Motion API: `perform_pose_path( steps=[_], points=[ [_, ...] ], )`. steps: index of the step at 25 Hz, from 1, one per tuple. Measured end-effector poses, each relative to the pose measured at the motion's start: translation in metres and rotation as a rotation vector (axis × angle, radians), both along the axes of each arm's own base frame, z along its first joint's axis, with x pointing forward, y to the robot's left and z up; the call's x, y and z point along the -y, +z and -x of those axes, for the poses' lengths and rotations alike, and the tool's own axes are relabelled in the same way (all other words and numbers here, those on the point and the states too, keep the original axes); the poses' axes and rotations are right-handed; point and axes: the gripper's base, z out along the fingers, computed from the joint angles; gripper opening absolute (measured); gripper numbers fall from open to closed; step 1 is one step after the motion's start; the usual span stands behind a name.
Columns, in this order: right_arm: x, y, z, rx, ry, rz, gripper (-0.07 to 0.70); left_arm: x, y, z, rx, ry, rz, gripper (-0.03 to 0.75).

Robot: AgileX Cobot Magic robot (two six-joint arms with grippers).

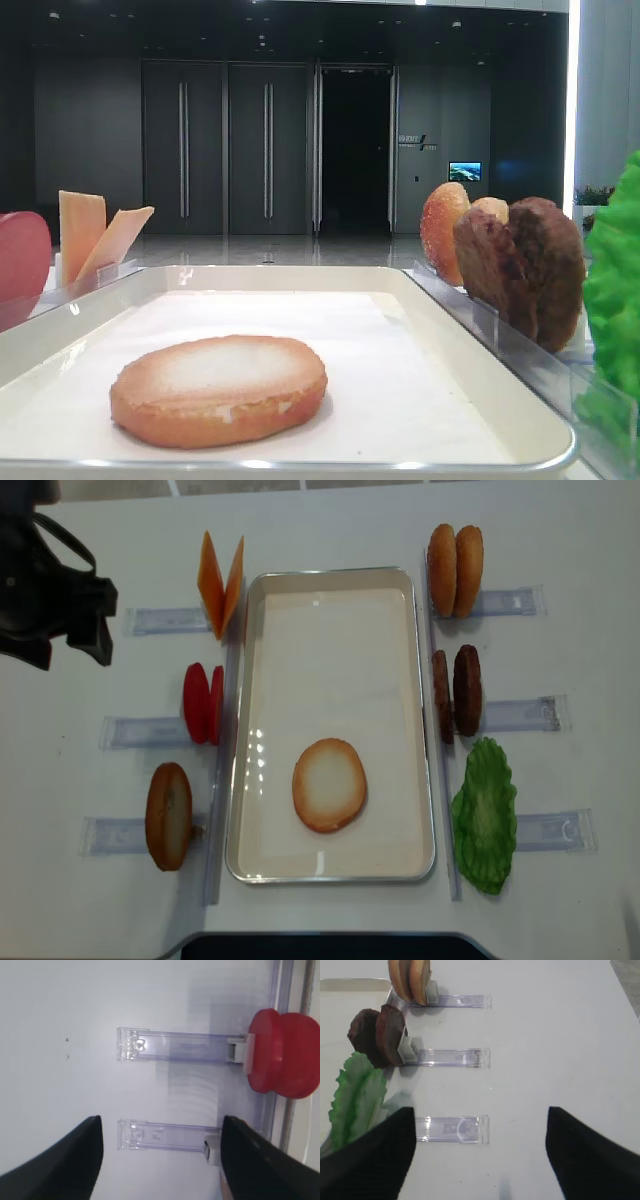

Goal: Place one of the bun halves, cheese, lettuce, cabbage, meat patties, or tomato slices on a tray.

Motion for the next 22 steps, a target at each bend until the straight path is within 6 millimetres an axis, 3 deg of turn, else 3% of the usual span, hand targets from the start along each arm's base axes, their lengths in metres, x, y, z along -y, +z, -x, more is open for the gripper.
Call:
perform_pose_path(
  steps=[5,12,16,22],
  points=[
    [0.0,0.0,0.0,0.0,0.0,0.0,0.541,-0.02,0.0,-0.001,-0.003,0.03,-0.04,0.556],
    [0.0,0.0,0.0,0.0,0.0,0.0,0.541,-0.023,0.009,0.008,0.032,0.032,-0.045,0.548],
    [0.0,0.0,0.0,0.0,0.0,0.0,0.541,-0.023,0.019,0.034,0.078,0.031,-0.042,0.532],
    [0.0,0.0,0.0,0.0,0.0,0.0,0.541,-0.022,0.036,0.09,0.195,0.036,0.001,0.526]
  ],
)
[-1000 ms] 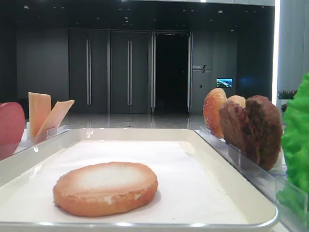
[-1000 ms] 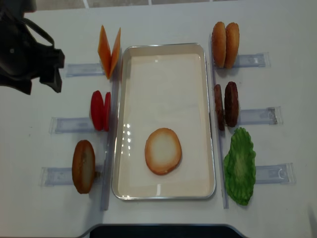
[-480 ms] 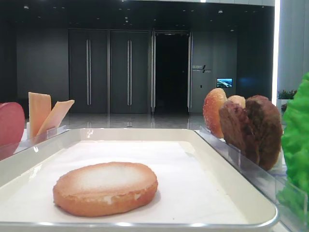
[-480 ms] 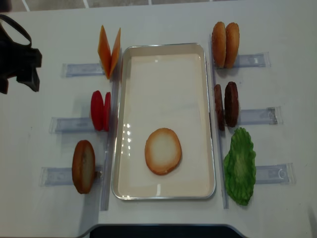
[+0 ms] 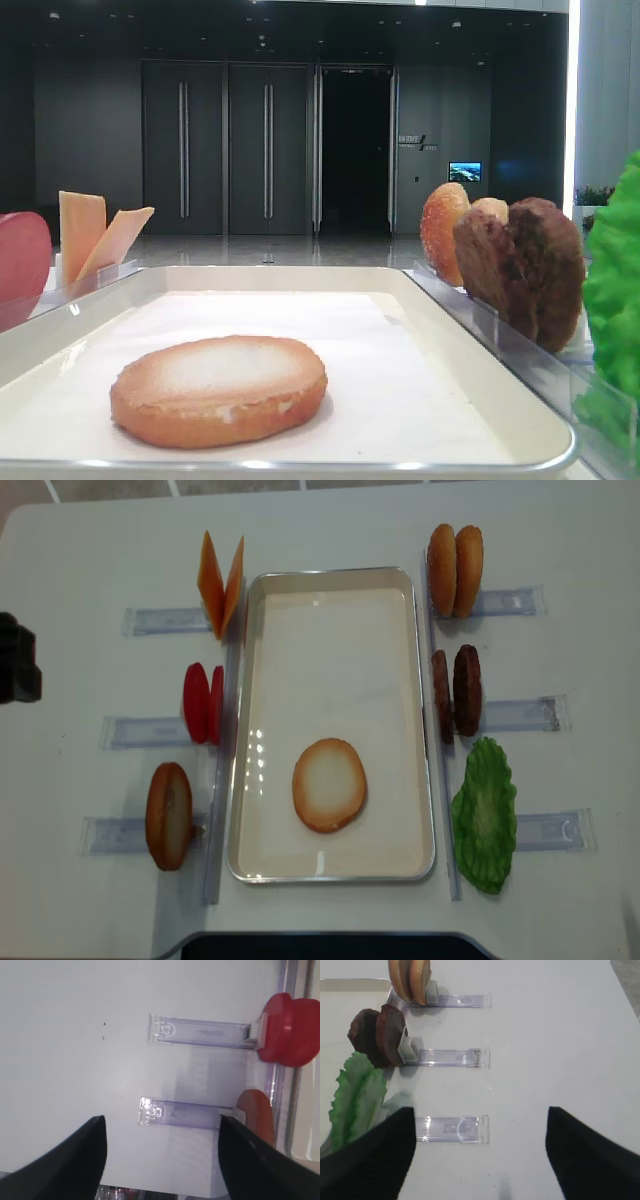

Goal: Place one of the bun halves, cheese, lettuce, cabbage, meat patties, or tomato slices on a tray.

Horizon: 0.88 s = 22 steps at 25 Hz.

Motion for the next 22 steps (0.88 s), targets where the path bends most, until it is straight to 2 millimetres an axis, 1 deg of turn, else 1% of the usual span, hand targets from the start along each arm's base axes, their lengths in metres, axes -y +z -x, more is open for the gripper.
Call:
perform_pose_path(
  steps=[5,10,16,22],
  points=[
    [0.0,0.0,0.0,0.0,0.0,0.0,0.541,0.002,0.003,0.047,0.099,-0.017,0.04,0.526],
    [0.0,0.0,0.0,0.0,0.0,0.0,0.541,0.002,-0.004,0.088,0.186,-0.026,0.049,0.526],
    [0.0,0.0,0.0,0.0,0.0,0.0,0.541,0.001,-0.014,0.124,0.285,-0.035,0.049,0.525],
    [0.0,0.0,0.0,0.0,0.0,0.0,0.541,0.0,-0.032,0.154,0.359,-0.071,0.029,0.498]
  ],
)
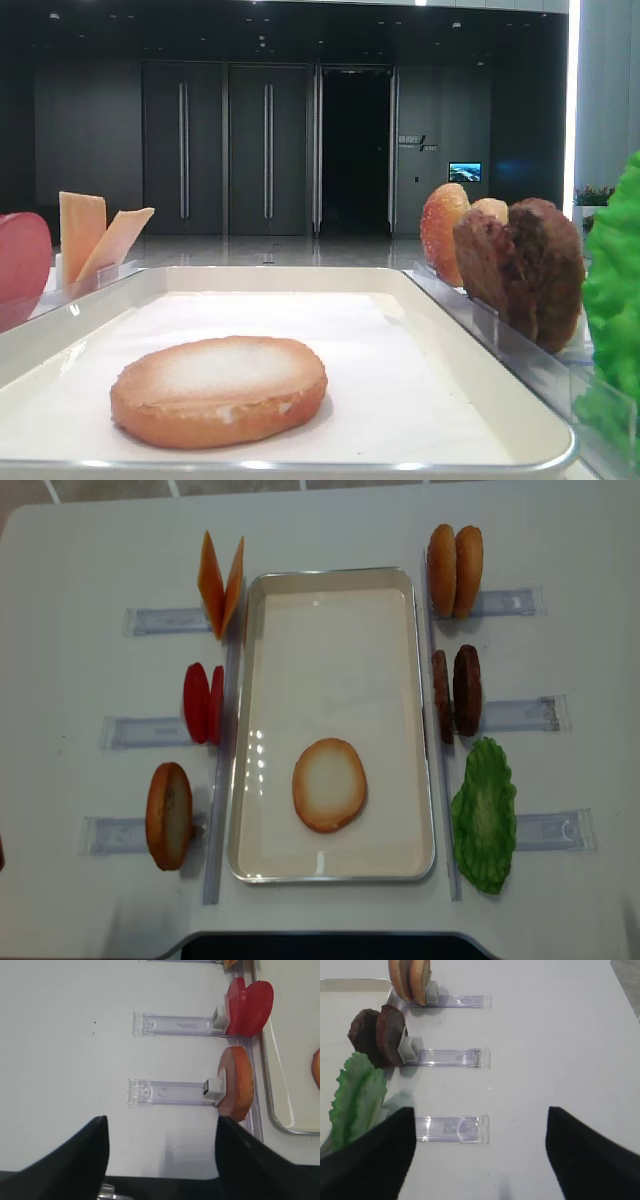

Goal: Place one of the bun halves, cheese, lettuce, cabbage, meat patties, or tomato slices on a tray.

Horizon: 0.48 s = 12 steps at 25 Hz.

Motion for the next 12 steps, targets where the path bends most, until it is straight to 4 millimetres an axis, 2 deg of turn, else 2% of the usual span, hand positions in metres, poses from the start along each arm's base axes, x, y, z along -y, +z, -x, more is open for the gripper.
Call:
perform_pose_path(
  steps=[6,12],
  points=[
    [0.0,0.0,0.0,0.0,0.0,0.0,0.541,0.0,-0.019,0.017,0.104,-0.041,-0.038,0.484],
    [0.0,0.0,0.0,0.0,0.0,0.0,0.541,0.0,-0.038,0.023,0.161,-0.063,-0.063,0.483]
  ],
)
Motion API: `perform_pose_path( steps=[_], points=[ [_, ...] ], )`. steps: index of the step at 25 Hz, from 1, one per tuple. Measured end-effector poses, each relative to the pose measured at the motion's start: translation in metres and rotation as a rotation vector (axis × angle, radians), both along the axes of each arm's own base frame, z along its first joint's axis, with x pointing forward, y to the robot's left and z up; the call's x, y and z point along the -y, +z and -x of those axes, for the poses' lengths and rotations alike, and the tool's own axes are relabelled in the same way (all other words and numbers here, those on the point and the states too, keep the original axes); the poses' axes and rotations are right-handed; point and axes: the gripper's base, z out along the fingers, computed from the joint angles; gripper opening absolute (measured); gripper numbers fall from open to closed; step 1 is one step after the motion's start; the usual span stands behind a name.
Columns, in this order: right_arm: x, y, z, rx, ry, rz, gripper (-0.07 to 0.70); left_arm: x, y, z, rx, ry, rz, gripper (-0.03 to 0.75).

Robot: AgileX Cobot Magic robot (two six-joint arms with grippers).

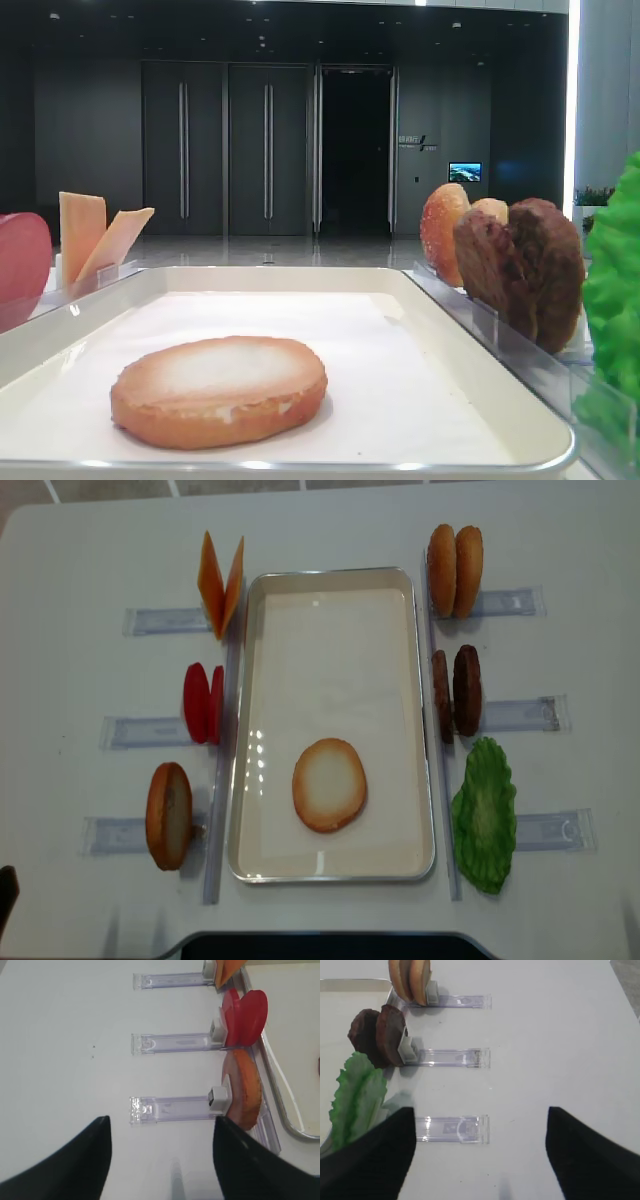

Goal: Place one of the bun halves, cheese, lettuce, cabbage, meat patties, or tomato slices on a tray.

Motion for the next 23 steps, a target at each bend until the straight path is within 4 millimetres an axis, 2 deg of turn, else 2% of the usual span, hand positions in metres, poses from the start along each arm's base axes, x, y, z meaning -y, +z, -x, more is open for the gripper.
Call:
perform_pose_path(
  steps=[5,16,23],
  points=[
    [0.0,0.0,0.0,0.0,0.0,0.0,0.541,0.0008,-0.0108,0.0008,0.041,-0.018,-0.009,0.483],
    [0.0,0.0,0.0,0.0,0.0,0.0,0.541,0.0011,-0.0104,0.0031,0.074,-0.023,-0.009,0.48],
    [0.0,0.0,0.0,0.0,0.0,0.0,0.541,0.0033,-0.0105,0.0031,0.074,-0.037,0.014,0.425]
  ],
)
